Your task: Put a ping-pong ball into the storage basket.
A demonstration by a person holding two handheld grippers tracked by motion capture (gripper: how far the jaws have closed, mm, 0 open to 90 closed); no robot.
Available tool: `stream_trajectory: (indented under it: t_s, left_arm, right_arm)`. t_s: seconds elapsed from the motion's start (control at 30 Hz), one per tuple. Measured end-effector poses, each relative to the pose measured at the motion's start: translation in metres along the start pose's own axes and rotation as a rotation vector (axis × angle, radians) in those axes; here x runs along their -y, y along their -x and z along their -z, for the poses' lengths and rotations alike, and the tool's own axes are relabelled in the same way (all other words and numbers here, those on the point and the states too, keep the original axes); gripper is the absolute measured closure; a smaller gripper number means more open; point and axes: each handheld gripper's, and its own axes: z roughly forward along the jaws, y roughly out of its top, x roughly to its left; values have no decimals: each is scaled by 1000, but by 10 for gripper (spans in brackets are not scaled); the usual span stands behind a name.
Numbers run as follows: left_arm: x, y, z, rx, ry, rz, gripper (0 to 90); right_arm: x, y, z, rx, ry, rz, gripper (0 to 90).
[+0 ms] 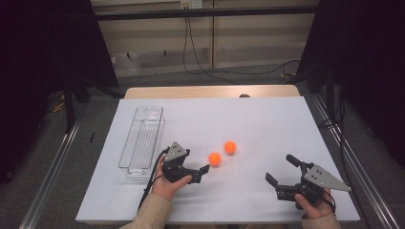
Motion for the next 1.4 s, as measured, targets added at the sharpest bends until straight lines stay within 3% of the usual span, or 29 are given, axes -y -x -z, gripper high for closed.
stream_trajectory:
  t_s: [1.4]
  left_arm:
    - [-8, 3, -18, -15, -50, -16, 48]
  right_arm:
    - [0, 0, 0, -1, -2, 2, 23]
